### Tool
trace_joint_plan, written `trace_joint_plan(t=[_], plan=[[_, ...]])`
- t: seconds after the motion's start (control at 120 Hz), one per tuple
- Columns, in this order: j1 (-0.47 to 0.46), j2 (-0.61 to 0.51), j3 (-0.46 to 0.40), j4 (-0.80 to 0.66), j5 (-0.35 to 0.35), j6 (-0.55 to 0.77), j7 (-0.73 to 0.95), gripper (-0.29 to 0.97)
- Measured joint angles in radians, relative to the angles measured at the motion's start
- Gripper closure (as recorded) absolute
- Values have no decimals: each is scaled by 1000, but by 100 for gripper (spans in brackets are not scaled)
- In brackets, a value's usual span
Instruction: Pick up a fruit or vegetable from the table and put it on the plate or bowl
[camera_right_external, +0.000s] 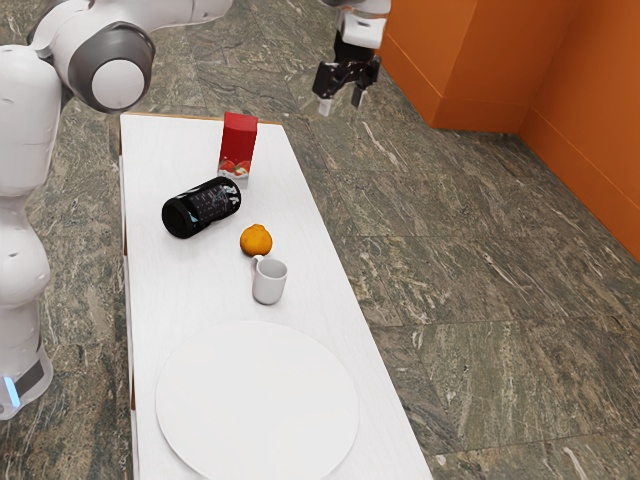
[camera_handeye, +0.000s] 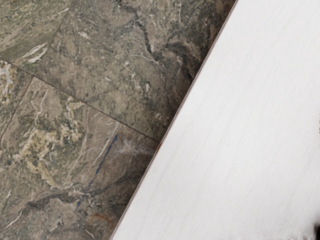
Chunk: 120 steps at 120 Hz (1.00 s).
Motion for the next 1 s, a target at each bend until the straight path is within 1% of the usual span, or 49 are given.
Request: trace_joint_plan(t=[0.258, 0.433, 0.467, 0.517, 0.567, 0.592, 0.642, 0.667, 0.767, 0.867, 0.892, 0.958, 1.0], plan=[[-1, 0, 0, 0, 1, 0, 94, 0], [0, -15, 2, 5, 4, -4, 126, 0], [1, -53, 2, 13, 5, -5, 129, 0], [4, -196, -4, 32, 6, -6, 131, 0], [18, -329, -32, 41, 5, -7, 130, 0], [-16, -363, -40, 43, 3, -9, 130, 0], [-166, -398, -49, 44, 0, -15, 129, 0], [-225, -406, -51, 44, -1, -19, 128, 0], [-351, -406, -59, 18, -4, -55, 119, 0], [-456, -329, -62, -26, 0, -83, 97, 0], [-478, -294, -62, -44, 2, -83, 92, 0], [-525, -199, -62, -116, 5, -50, 80, 0], [-546, -159, -59, -147, 6, -26, 75, 0]])
